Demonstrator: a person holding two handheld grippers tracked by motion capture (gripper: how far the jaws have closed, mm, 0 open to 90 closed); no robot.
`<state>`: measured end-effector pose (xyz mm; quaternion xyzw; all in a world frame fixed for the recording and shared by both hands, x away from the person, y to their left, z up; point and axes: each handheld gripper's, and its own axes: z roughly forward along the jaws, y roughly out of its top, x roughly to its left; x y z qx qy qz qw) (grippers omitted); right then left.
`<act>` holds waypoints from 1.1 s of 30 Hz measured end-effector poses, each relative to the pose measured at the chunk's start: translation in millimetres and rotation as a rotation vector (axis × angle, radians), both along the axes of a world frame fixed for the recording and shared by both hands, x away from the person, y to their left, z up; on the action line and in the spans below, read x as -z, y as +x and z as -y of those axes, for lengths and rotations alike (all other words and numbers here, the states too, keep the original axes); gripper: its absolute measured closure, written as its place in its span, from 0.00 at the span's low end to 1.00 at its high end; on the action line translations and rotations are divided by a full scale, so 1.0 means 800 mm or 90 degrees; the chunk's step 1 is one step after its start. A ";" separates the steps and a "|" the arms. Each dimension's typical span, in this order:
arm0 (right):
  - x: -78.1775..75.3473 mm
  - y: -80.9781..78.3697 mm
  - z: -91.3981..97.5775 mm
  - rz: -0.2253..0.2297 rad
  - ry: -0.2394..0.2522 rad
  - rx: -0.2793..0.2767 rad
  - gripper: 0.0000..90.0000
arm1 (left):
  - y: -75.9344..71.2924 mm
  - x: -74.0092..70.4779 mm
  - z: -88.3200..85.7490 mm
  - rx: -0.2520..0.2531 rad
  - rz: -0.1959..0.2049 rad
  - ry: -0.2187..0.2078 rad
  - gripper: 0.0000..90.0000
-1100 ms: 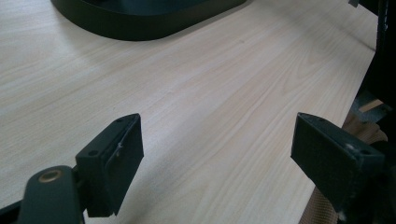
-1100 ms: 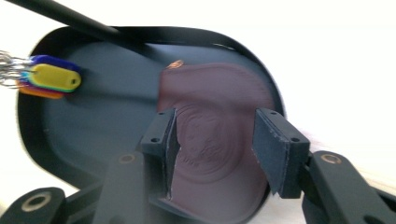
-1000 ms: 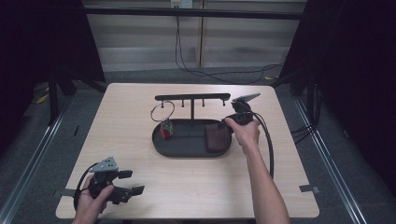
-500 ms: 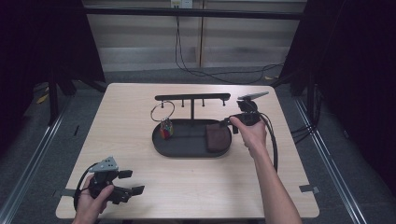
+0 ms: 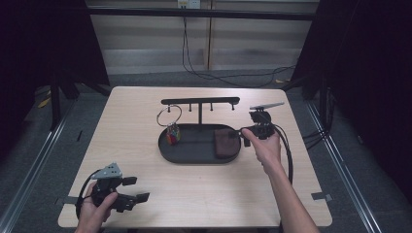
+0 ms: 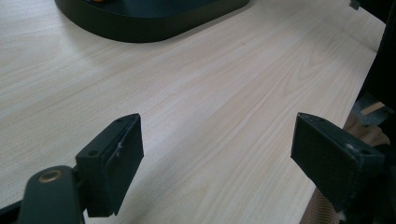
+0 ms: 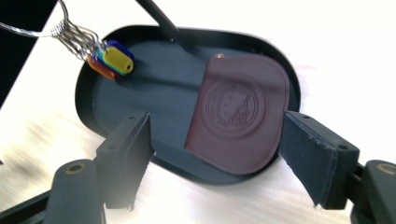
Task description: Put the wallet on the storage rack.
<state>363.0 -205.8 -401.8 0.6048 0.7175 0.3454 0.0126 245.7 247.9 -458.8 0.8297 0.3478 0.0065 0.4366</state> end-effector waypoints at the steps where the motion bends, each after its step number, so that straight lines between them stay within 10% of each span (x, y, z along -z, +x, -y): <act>1: 0.002 -0.002 0.000 0.003 -0.002 0.001 0.28 | 0.000 0.000 0.000 0.000 0.000 0.000 0.19; 15: 0.023 -0.055 0.027 0.058 0.061 0.015 0.24 | 0.001 0.000 -0.001 -0.006 0.000 0.000 0.19; 33: 0.067 -0.144 0.052 0.097 0.038 0.031 0.19 | 0.000 0.000 0.000 -0.008 -0.001 -0.002 0.19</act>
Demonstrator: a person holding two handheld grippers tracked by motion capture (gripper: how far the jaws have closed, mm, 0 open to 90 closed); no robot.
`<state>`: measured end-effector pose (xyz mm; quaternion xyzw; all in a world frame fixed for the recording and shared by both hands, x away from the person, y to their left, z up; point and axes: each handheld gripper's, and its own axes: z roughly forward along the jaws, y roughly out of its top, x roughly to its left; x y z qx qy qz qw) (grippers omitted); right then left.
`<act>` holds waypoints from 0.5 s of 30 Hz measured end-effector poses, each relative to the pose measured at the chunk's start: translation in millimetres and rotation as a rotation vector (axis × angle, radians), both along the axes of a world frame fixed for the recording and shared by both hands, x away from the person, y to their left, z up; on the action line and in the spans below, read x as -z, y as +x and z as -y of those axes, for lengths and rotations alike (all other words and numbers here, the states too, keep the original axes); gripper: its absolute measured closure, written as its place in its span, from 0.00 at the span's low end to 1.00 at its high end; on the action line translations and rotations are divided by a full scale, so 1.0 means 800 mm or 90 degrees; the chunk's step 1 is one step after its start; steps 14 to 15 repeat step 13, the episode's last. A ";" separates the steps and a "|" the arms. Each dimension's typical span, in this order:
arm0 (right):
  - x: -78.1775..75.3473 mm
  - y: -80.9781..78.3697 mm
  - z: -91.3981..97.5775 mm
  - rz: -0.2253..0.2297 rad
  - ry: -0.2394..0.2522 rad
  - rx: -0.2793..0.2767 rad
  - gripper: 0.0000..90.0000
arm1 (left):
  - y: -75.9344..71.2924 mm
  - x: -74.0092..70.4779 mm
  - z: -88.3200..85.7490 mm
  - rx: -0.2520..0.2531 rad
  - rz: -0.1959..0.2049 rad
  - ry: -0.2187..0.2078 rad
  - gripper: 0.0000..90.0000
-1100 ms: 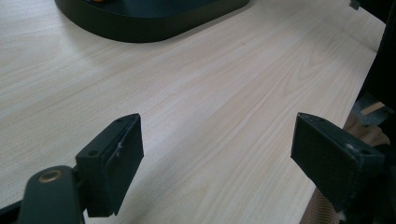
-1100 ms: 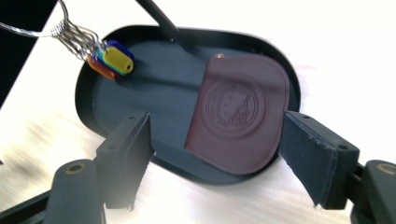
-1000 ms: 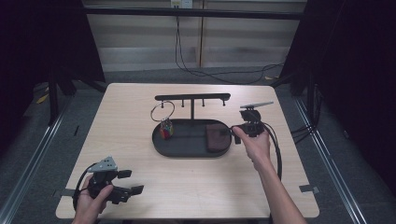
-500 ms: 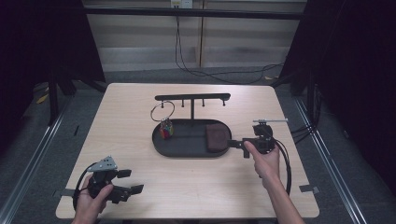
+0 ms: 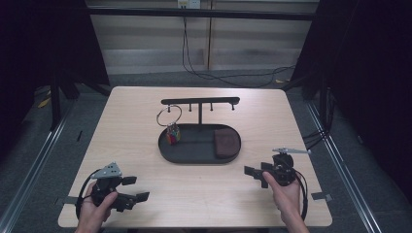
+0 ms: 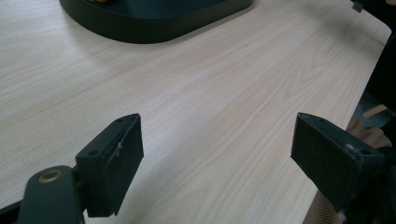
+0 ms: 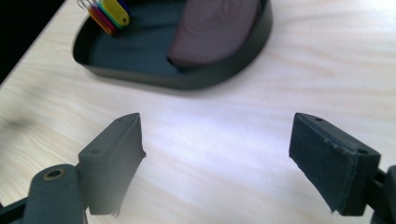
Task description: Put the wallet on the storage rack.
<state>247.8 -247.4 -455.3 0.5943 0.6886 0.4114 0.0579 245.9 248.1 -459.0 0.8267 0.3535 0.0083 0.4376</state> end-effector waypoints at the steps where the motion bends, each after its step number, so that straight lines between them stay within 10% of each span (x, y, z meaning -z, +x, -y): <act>1: 0.001 -0.005 0.001 -0.001 -0.007 -0.001 0.19 | 0.000 0.000 0.000 0.000 0.000 0.002 0.19; 15: 0.020 -0.042 0.010 0.037 -0.078 0.027 0.19 | 0.001 0.000 0.000 -0.007 0.002 0.002 0.19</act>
